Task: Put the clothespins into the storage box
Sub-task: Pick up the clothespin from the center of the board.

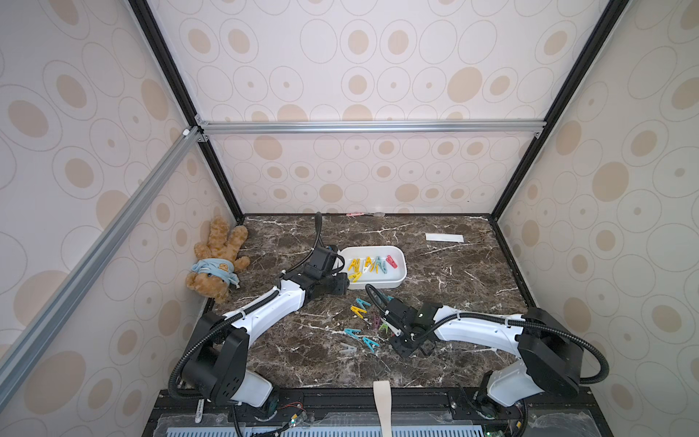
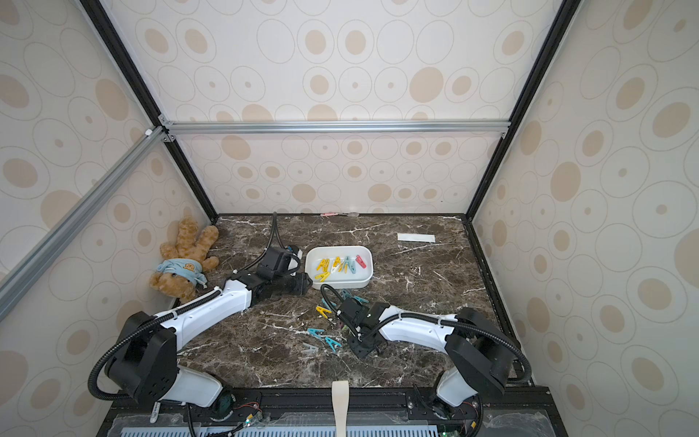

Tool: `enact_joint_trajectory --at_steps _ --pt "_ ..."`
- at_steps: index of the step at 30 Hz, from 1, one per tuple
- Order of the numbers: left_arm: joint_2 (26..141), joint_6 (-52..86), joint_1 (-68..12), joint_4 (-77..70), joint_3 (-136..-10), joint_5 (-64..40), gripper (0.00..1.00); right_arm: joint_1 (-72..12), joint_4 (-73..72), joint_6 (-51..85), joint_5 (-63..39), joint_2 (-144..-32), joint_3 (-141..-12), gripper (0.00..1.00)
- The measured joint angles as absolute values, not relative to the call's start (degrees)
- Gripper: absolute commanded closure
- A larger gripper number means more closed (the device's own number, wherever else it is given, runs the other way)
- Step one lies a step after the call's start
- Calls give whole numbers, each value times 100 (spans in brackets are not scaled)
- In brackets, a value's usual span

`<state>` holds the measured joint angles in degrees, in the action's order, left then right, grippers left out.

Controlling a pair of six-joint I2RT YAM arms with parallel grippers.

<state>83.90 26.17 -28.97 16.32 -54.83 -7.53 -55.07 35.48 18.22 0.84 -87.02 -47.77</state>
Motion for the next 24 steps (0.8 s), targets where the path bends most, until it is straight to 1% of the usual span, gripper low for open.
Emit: enact_joint_trajectory --at_steps 3,12,18,24 --pt "8390 2617 -2897 1634 -5483 -751 48 -5507 3505 1863 10 -8707 -4777 69" --pt "8390 2617 -2897 1634 -5483 -751 48 -5507 3704 1929 -108 -8619 -4762 65" --pt "8390 2617 -2897 1634 -5476 -751 48 -5518 3699 1949 -150 -8538 -4744 65" --pt "8379 2617 -2895 1634 -5457 -746 48 -5524 3614 1946 -178 -8711 -4740 66"
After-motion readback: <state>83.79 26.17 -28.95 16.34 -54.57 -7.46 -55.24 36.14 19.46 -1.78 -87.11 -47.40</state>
